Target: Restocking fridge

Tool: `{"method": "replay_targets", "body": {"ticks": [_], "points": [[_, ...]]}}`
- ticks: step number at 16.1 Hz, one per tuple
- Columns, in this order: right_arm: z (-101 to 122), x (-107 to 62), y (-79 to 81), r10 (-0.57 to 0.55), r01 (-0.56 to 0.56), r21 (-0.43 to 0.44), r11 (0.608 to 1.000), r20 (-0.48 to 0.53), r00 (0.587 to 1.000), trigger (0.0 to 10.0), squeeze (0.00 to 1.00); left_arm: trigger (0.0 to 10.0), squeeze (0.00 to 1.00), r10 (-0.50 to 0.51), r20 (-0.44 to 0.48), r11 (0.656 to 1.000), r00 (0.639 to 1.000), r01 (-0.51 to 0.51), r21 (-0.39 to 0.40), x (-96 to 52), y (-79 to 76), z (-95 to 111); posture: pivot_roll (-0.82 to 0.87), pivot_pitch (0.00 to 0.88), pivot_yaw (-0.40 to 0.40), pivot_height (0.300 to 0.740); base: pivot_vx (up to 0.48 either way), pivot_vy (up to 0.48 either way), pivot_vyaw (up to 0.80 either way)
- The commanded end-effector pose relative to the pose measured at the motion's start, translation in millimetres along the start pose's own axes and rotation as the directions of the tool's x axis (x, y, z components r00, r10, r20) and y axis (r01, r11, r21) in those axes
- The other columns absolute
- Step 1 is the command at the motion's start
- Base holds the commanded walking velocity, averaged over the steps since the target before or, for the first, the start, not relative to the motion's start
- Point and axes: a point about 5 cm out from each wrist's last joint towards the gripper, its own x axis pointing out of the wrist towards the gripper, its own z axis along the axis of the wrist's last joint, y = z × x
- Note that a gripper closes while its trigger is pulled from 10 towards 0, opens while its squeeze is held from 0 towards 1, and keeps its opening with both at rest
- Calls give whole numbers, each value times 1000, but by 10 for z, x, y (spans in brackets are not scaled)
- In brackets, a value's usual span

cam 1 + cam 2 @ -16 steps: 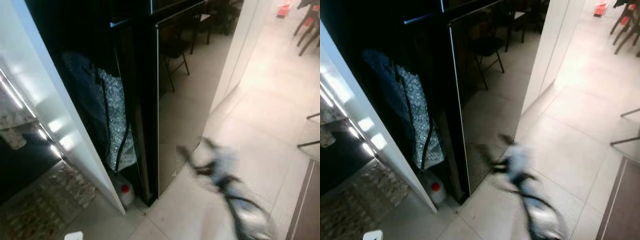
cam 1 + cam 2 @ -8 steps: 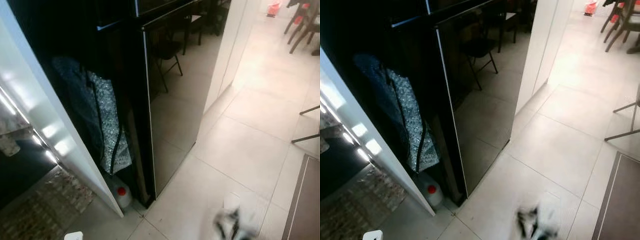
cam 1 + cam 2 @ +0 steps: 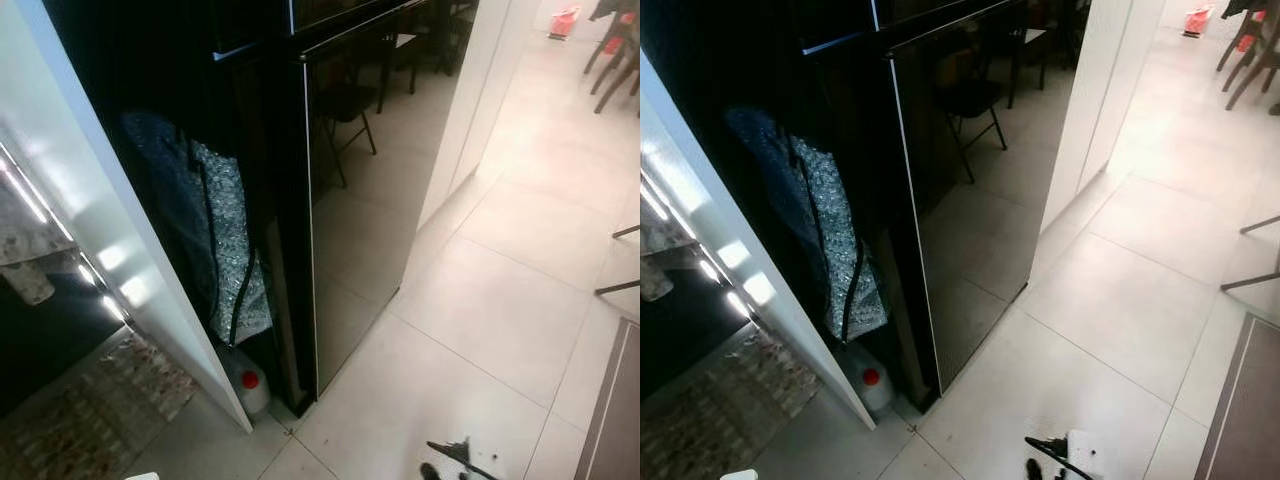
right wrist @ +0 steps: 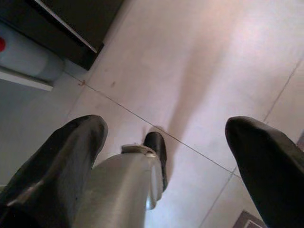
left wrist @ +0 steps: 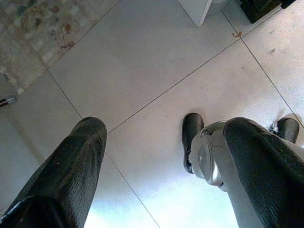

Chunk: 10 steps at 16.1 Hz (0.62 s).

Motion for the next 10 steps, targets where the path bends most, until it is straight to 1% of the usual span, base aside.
{"method": "replay_targets", "body": {"ticks": [1, 2, 3, 7, 8, 10], "points": [[4, -5, -44, -24, 24, 12, 1000, -5, 1000, 10000, 0, 10000, 0, -2, -1, 1000, 1000, 2, 9, -3, 2, -10, -90, 0, 34, 740, 0, 0, 0], [16, -16, -116, -65, 65, 51, 997, -1, 998, 10000, 0, 10000, 0, -11, -3, 1000, 1000, 11, 5, -3, -33, -22, -92, 0, 32, 740, 0, 0, 0], [25, -17, -130, -70, 70, 61, 996, 0, 998, 10000, 0, 10000, 0, -13, -4, 1000, 1000, 13, 10, -3, -43, -26, -95, 0, 25, 740, 0, 0, 0], [12, -28, -161, -70, 70, 45, 997, -9, 998, 10000, 0, 10000, 0, -5, -5, 1000, 1000, 5, -2, -6, -51, -41, -106, 0, 14, 740, 0, 0, -672], [10, -27, -155, -72, 72, 44, 996, -8, 997, 10000, 0, 10000, 0, -3, -8, 1000, 1000, 3, 17, -6, -47, -42, -113, 0, 17, 740, 0, 0, -688], [11, -23, -142, -68, 68, 34, 997, -9, 998, 10000, 0, 10000, 0, -6, -9, 1000, 1000, 6, 19, -6, -50, -43, -117, 0, 18, 740, 0, 0, -688]]}}
